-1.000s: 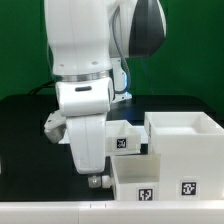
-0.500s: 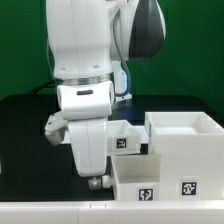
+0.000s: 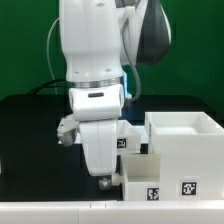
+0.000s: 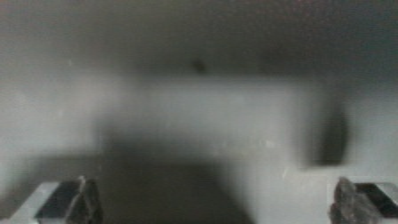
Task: Assemble drawer
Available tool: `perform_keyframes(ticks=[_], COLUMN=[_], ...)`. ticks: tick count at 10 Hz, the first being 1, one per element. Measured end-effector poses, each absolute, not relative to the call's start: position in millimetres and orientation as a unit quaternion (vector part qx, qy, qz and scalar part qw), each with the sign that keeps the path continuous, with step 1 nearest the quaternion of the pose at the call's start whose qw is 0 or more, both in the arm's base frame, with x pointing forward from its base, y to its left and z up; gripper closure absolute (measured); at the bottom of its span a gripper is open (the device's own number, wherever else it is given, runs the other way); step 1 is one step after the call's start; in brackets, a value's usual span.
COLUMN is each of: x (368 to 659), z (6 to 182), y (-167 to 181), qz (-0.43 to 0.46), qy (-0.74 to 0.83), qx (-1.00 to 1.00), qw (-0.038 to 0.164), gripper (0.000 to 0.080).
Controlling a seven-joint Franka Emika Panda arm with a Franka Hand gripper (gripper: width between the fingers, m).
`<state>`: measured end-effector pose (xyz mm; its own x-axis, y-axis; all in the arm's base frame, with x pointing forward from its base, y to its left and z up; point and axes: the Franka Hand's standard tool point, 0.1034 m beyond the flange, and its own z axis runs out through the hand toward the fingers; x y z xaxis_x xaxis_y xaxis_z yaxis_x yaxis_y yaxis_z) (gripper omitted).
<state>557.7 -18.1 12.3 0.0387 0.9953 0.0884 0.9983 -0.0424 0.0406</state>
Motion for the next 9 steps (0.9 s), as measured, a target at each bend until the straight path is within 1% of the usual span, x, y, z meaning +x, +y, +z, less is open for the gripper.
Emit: perform_keyframes(ticks=[3,5,7,9], x=[564.1,564.5,564.4,565.6], z=[21.6,22.3,22.0,23.4], y=[5.0,16.8,15.4,1.5], qz=[-0.052,-0.054,-0.054,-0.053], qy=[-0.679,-0.67,-0.665,-0.661], qx=[-0.732,-0.741,-0.745,-0.748], qw=[0.014,0.017,0.017,0.015], gripper=[0.015,0.015,0.015,0.015])
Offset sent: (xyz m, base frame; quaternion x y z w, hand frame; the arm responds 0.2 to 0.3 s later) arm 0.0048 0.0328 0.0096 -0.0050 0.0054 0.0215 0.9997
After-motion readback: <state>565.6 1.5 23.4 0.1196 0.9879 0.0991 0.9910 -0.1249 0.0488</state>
